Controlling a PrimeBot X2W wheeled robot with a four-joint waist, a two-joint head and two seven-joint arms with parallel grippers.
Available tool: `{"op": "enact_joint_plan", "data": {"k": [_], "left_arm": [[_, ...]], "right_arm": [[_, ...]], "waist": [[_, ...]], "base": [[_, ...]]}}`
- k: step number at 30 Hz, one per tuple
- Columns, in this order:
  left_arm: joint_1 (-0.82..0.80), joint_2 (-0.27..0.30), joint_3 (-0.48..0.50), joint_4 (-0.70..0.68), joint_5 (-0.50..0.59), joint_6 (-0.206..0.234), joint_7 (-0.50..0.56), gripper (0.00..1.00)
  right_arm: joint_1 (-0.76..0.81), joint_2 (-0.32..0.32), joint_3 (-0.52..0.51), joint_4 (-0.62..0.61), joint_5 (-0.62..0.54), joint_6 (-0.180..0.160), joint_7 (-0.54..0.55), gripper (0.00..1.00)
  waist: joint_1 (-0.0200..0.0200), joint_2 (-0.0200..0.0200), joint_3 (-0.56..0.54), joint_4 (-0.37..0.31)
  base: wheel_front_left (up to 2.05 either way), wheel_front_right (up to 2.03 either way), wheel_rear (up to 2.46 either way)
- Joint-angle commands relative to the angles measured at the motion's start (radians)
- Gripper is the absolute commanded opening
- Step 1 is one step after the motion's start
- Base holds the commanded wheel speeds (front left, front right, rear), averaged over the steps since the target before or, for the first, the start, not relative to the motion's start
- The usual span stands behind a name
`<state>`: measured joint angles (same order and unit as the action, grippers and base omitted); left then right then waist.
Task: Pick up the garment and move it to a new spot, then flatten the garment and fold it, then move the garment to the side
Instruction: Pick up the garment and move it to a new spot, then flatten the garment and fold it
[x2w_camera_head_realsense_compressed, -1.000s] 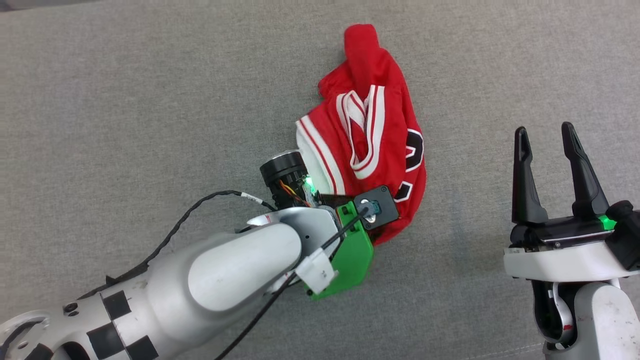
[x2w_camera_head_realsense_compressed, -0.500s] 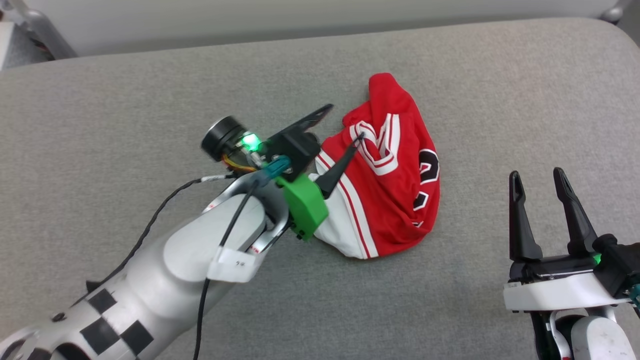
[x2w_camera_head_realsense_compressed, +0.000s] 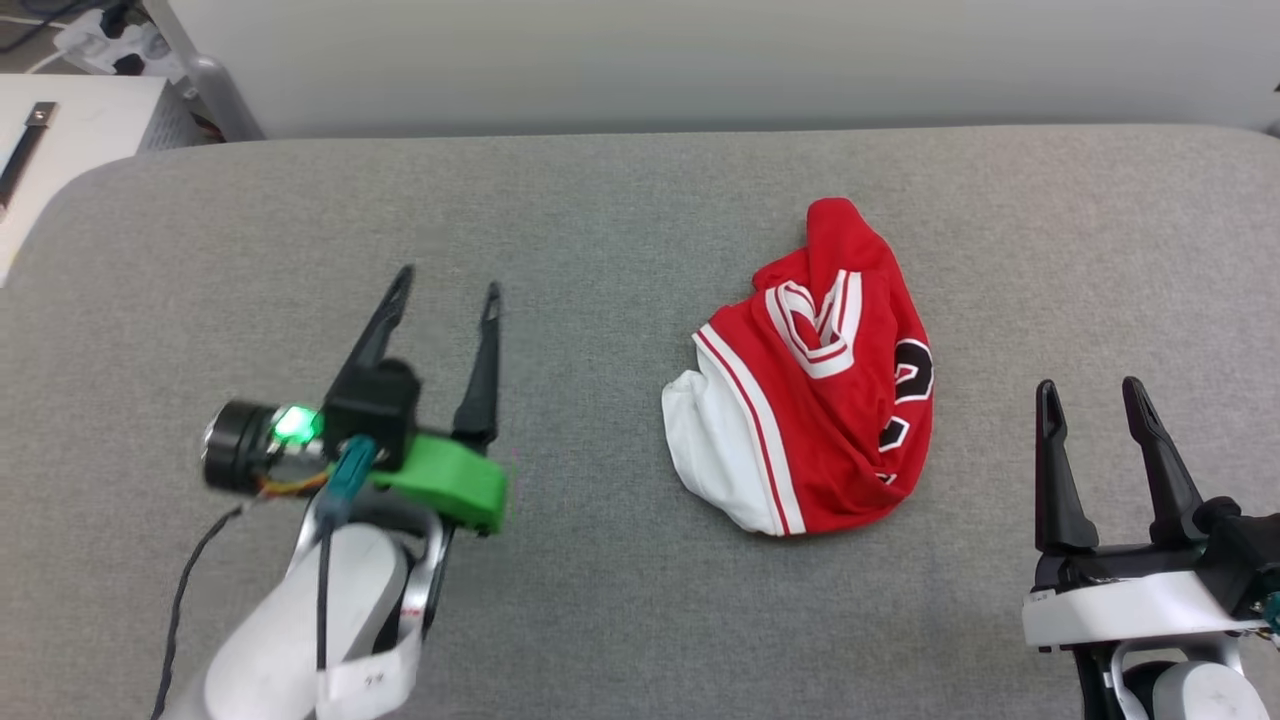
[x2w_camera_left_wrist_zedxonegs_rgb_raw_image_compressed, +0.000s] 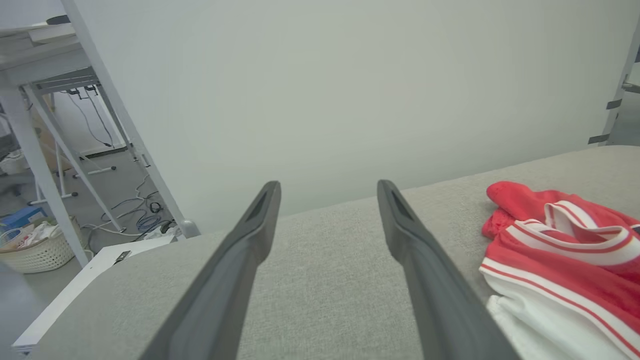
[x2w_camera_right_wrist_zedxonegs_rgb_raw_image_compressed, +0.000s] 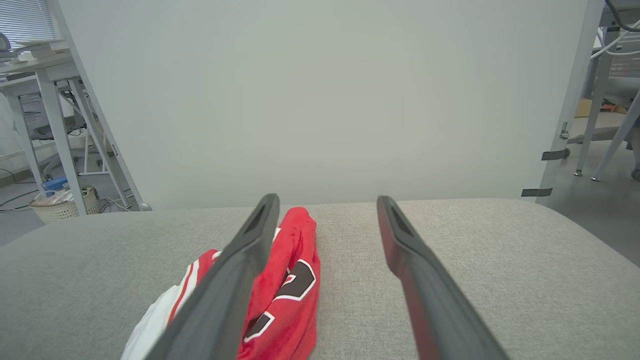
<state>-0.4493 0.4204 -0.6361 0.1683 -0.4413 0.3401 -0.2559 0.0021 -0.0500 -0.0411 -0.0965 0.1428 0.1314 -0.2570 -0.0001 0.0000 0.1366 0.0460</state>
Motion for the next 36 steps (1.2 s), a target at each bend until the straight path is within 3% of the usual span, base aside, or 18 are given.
{"op": "enact_joint_plan", "data": {"k": [1, 5, 10, 15, 24, 36], "left_arm": [[0.053, -0.004, 0.039, -0.02, 0.027, 0.016, -0.006, 1.0], [0.19, -0.03, 0.152, -0.06, 0.091, 0.037, -0.006, 1.0], [0.315, -0.079, 0.271, -0.108, 0.169, 0.024, -0.006, 1.0], [0.401, -0.125, 0.354, -0.147, 0.229, -0.023, -0.006, 1.0], [0.499, -0.205, 0.471, -0.192, 0.302, -0.145, -0.006, 1.0], [0.544, -0.287, 0.56, -0.179, 0.371, -0.231, -0.006, 1.0]], "right_arm": [[0.017, 0.0, 0.0, 0.007, -0.014, -0.001, -0.005, 1.0], [0.024, 0.0, 0.008, 0.016, -0.021, -0.001, -0.005, 1.0], [0.041, 0.0, 0.007, 0.016, -0.03, -0.001, -0.005, 1.0], [0.055, 0.0, 0.01, 0.019, -0.036, -0.001, -0.005, 1.0], [0.078, 0.0, 0.014, 0.028, -0.036, -0.001, -0.005, 1.0], [0.1, 0.0, 0.017, 0.044, -0.033, -0.001, -0.005, 1.0]], "waist": [[0.0001, 0.0, -0.019, 0.015], [0.0001, 0.0, -0.035, 0.021], [0.0001, 0.0, -0.053, 0.032], [0.0001, 0.0, -0.068, 0.035], [0.0001, 0.0, -0.089, 0.036], [0.0001, 0.0, -0.096, 0.047]], "base": [[0.0, 0.0, 0.0], [0.0, 0.0, 0.0], [0.0, 0.0, 0.0], [0.0, 0.0, 0.0], [0.0, 0.0, 0.0], [0.0, 0.0, 0.0]]}}
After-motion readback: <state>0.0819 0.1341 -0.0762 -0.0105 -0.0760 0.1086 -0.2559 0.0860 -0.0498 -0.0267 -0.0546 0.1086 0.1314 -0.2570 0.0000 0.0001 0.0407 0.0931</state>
